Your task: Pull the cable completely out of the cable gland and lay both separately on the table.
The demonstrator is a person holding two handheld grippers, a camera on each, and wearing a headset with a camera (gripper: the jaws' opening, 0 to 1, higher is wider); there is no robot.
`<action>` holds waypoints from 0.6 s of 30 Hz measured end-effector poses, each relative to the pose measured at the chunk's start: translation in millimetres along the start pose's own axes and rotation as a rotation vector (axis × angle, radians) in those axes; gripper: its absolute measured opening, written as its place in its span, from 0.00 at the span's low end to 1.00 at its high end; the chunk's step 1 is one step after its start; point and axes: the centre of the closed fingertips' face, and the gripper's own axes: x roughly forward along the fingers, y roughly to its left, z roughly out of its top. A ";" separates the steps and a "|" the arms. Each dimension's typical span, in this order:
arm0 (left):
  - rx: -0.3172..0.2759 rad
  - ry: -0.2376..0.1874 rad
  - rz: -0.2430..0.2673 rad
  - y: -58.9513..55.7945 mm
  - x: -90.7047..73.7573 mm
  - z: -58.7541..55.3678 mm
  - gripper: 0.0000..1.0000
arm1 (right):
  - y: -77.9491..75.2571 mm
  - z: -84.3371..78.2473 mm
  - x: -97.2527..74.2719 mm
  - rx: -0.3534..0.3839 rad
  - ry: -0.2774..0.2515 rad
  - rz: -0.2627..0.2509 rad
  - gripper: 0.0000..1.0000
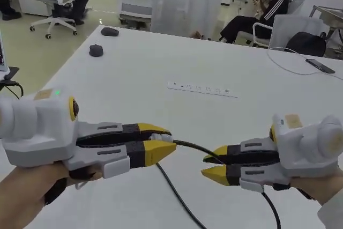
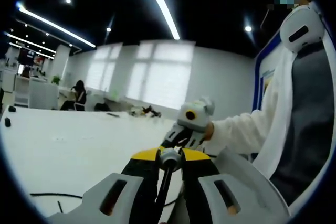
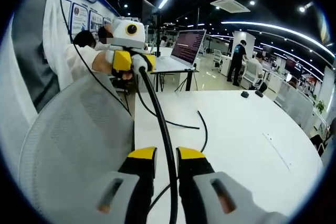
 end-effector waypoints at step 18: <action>-0.011 0.041 -0.016 -5.3 2.8 -10.0 0.16 | 21.4 58.3 5.4 -0.055 -0.180 0.071 0.07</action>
